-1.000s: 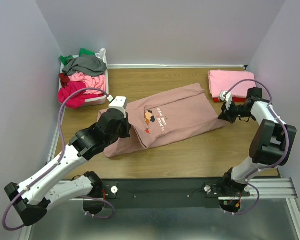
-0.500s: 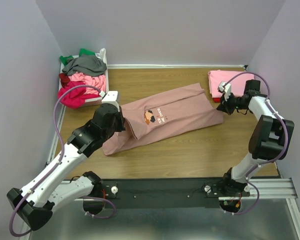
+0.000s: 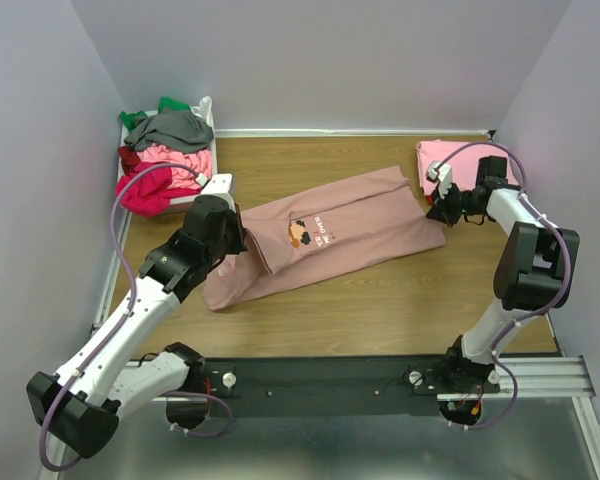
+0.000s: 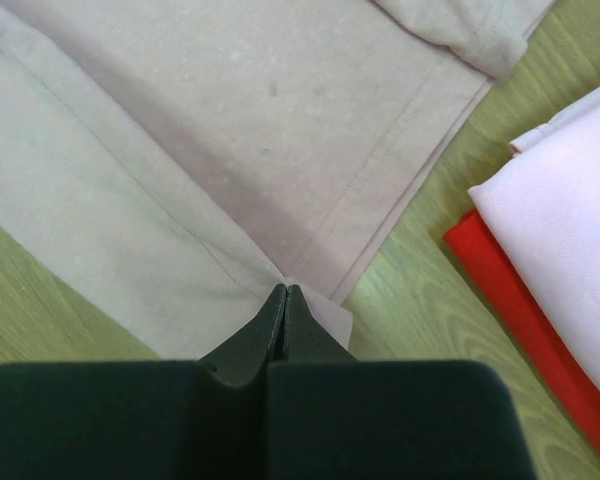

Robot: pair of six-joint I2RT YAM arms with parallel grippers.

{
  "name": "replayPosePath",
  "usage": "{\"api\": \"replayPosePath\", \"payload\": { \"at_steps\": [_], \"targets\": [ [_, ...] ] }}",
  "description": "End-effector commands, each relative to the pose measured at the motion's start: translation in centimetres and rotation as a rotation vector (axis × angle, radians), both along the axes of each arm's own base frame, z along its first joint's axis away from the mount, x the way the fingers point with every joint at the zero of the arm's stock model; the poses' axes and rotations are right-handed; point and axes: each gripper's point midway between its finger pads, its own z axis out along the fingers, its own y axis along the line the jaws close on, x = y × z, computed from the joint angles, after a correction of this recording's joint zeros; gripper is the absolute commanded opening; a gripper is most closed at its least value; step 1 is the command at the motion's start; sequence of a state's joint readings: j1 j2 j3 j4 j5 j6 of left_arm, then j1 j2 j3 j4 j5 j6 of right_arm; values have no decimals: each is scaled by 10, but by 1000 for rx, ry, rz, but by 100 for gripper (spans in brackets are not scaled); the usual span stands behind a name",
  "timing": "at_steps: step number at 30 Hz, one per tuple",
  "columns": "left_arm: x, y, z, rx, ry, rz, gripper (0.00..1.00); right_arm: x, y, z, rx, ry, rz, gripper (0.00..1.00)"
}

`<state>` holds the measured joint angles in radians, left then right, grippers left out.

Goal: Fold and stack the t-shirts
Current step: Fold the tshirt

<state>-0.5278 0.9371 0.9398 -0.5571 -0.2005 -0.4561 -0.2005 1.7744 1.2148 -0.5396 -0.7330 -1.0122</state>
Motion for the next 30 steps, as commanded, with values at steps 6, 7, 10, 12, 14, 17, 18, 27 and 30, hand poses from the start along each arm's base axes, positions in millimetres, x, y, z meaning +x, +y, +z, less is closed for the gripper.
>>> {"api": "replayPosePath", "payload": {
  "at_steps": [6,7,10,12,14,17,18,27,30],
  "targets": [
    [18,-3,-10,8,3,-52,0,22,-4,3,-23,-30,-41,1],
    [18,-3,-12,9,8,-58,0,22,-5,3,-24,-29,-43,0],
    [21,0,-15,9,15,-56,0,22,-1,0,-25,-23,-39,0],
    [21,0,-15,5,14,-57,0,22,2,-2,-28,-20,-31,0],
    [21,2,-14,1,14,-54,0,23,4,-4,-36,-15,-32,0],
    [22,4,-14,-3,14,-53,0,26,7,-7,-44,-9,-31,0],
    [23,4,-14,-2,12,-54,0,26,7,-8,-44,-6,-34,0],
    [25,5,-18,-3,26,-60,0,36,10,-14,-63,5,-55,0],
    [24,6,-19,-3,29,-59,0,39,11,-14,-68,3,-59,0]
  ]
}}
